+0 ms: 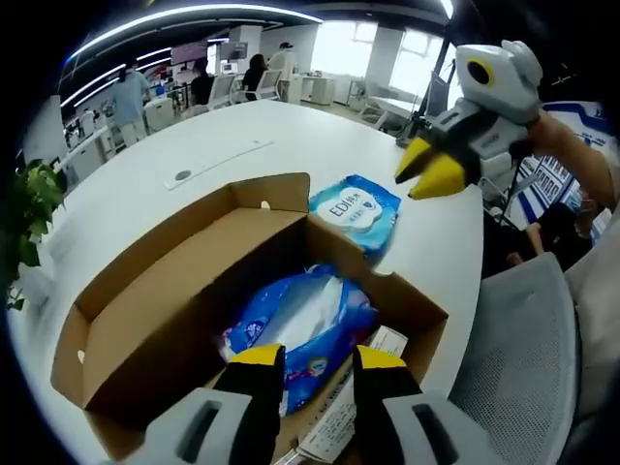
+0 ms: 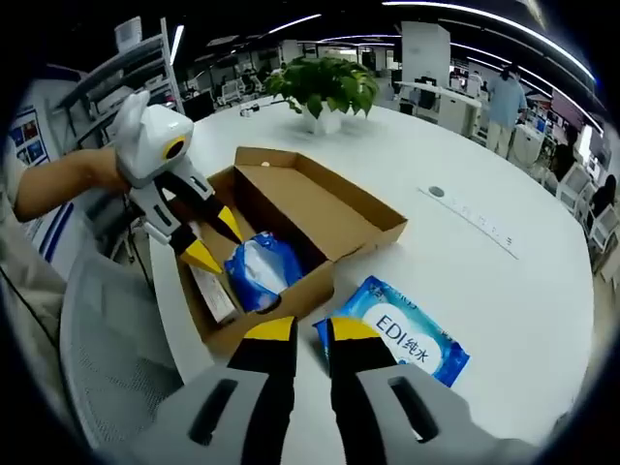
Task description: Operate the shoe box by opening the lid, removing the specified soft item, and placing it in the target area until the item is outside and the box remains undamaged.
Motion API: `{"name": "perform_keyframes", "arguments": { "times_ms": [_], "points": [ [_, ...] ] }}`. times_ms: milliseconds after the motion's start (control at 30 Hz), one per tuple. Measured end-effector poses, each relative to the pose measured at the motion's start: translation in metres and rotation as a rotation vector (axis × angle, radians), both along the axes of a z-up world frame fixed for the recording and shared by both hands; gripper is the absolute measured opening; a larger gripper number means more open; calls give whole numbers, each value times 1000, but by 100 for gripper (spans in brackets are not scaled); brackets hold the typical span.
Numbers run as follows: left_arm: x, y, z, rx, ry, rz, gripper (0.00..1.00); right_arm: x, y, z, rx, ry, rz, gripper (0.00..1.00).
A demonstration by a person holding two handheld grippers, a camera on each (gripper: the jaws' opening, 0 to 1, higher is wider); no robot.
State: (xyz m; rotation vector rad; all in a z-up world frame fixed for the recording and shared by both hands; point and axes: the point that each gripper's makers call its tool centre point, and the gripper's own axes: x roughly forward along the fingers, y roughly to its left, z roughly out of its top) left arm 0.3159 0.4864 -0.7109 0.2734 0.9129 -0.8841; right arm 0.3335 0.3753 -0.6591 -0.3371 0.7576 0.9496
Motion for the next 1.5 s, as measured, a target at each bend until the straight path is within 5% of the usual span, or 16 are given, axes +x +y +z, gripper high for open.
{"name": "perform_keyframes", "arguments": {
  "times_ms": [267, 800, 967, 1100, 1500],
  "points": [
    [3, 0, -6, 24, 16, -59, 25, 3, 29, -10, -62, -34, 126, 12],
    [4, 0, -25, 112, 37, -237, 20, 14, 67, -40, -114, -9, 203, 11],
    [4, 2, -26, 113, 41, -249, 16, 21, 80, -49, -117, -7, 204, 11],
    [6, 7, -27, 127, 22, -258, 4, 25, 88, -59, -127, -7, 200, 11],
    [4, 13, -22, 89, 54, -198, 0, 32, 94, -75, -138, 28, 146, 0]
  ]
}}
